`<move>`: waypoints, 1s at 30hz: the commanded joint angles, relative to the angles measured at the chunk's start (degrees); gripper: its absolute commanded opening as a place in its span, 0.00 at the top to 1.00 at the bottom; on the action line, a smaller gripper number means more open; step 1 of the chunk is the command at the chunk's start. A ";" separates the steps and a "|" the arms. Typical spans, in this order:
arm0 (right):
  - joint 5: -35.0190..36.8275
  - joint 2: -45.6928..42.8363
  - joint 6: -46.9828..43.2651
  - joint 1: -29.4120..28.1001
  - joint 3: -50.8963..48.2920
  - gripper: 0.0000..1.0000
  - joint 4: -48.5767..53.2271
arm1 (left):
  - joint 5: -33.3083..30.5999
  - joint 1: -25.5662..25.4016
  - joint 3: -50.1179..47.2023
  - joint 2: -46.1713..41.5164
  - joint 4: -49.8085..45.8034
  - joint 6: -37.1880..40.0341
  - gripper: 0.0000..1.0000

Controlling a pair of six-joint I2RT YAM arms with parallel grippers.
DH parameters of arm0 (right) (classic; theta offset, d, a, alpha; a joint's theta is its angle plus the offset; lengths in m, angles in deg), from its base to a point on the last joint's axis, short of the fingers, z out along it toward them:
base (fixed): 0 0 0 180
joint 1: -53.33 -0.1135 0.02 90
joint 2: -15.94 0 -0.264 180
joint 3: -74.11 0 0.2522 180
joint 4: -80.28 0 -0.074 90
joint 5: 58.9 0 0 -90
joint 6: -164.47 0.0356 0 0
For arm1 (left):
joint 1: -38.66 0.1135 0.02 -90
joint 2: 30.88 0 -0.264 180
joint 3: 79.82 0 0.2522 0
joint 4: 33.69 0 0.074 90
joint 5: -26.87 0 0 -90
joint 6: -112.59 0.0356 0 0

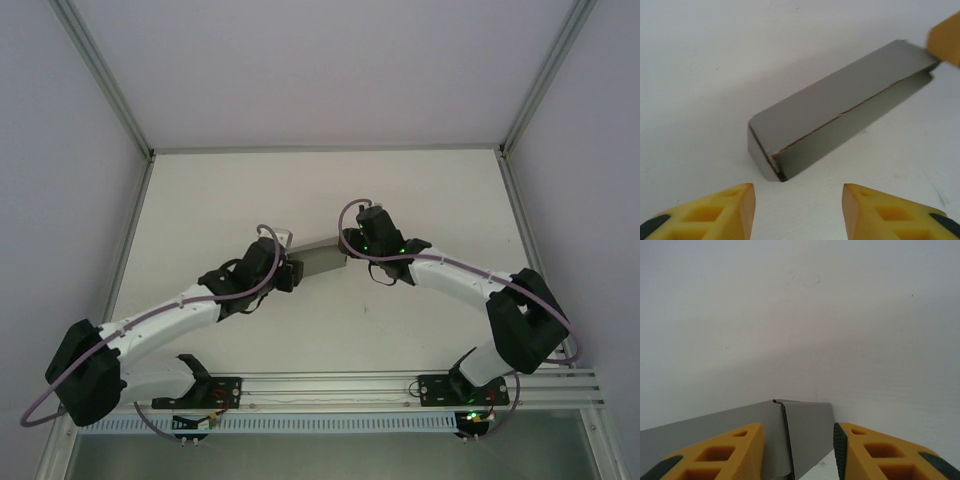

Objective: Assemble paper box

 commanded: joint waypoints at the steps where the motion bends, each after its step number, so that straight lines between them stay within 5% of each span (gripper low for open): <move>1: -1.93 2.24 0.81 -0.44 -3.15 0.59 6.18 | 0.33 -0.26 4.37 -0.95 -5.30 -0.90 0.38; 4: -1.66 2.53 0.32 -0.42 -3.68 0.60 6.21 | -3.76 1.82 9.00 1.91 -11.31 -7.87 0.27; 10: -0.86 3.07 -0.35 -0.38 -3.87 0.60 6.40 | 4.28 7.26 10.99 6.96 -9.35 -12.25 0.24; 30: -1.25 4.95 -0.59 0.03 -5.37 0.63 6.10 | 13.79 13.93 0.02 9.52 -2.91 -15.83 0.61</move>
